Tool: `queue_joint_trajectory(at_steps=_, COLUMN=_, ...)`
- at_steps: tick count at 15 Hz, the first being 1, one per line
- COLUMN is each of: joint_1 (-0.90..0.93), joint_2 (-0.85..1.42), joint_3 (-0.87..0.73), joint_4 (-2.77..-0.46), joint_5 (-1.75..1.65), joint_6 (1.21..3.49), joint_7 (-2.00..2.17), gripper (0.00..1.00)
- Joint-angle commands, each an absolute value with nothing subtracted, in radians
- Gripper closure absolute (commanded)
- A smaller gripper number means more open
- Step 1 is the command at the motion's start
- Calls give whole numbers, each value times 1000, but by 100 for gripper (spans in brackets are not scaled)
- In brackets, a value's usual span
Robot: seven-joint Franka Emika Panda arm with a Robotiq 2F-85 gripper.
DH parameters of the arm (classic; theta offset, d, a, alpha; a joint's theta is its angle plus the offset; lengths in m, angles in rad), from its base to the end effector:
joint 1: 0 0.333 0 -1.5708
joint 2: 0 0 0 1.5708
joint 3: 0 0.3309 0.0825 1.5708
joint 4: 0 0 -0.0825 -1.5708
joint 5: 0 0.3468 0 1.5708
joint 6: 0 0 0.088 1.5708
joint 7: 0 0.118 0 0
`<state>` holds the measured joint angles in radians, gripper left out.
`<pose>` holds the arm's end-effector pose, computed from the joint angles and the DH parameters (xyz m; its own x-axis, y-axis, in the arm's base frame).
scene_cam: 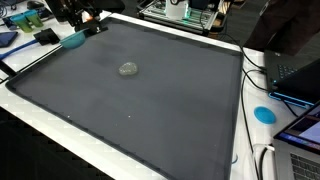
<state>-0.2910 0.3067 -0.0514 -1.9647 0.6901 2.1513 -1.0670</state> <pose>0.5552 -0.1622 0.3439 0.9244 0.2158 0.3145 0.3380 -0.8457 -0.4131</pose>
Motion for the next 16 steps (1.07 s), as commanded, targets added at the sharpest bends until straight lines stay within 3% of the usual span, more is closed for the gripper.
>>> queue_joint_trajectory(at_steps=1, joint_1=-300, joint_2=279, joint_3=-61, joint_4=-2009, joint_5=729, joint_6=2150, joint_7=-1131, gripper=69)
queue_joint_trajectory(at_steps=16, joint_1=-259, joint_2=255, joint_3=-76, joint_4=-2077, joint_5=624, joint_6=2221, joint_7=-1176, gripper=69)
